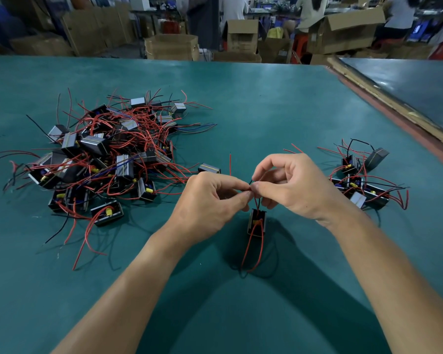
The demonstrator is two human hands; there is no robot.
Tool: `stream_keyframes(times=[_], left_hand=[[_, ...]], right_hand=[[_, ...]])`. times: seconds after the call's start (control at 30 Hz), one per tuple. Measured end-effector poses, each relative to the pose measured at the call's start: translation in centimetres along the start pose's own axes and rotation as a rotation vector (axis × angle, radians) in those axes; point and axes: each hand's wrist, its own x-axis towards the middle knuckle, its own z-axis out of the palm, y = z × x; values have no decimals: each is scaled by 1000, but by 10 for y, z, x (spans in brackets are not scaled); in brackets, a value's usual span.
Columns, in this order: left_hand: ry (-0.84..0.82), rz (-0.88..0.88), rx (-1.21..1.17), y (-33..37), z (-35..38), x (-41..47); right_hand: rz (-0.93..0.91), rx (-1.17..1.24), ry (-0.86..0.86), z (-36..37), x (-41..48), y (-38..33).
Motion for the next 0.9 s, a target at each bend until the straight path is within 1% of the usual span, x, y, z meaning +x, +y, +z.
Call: stream_keyframes(times=[0.13, 0.3, 0.47, 0.6, 0.9], left_hand=[[10, 29, 16, 1, 1, -1], [25, 53, 17, 1, 4, -1], [19, 17, -61, -2, 3, 2], [13, 4, -106, -3, 4, 3], [30, -5, -70, -4, 8, 3]], right_hand=[[-29, -7, -10, 1, -1, -3], [-20, -17, 8, 1, -1, -3], [-20, 11, 10, 2, -2, -5], [-28, -11, 13, 2, -1, -5], [-63, -90, 17, 2, -1, -4]])
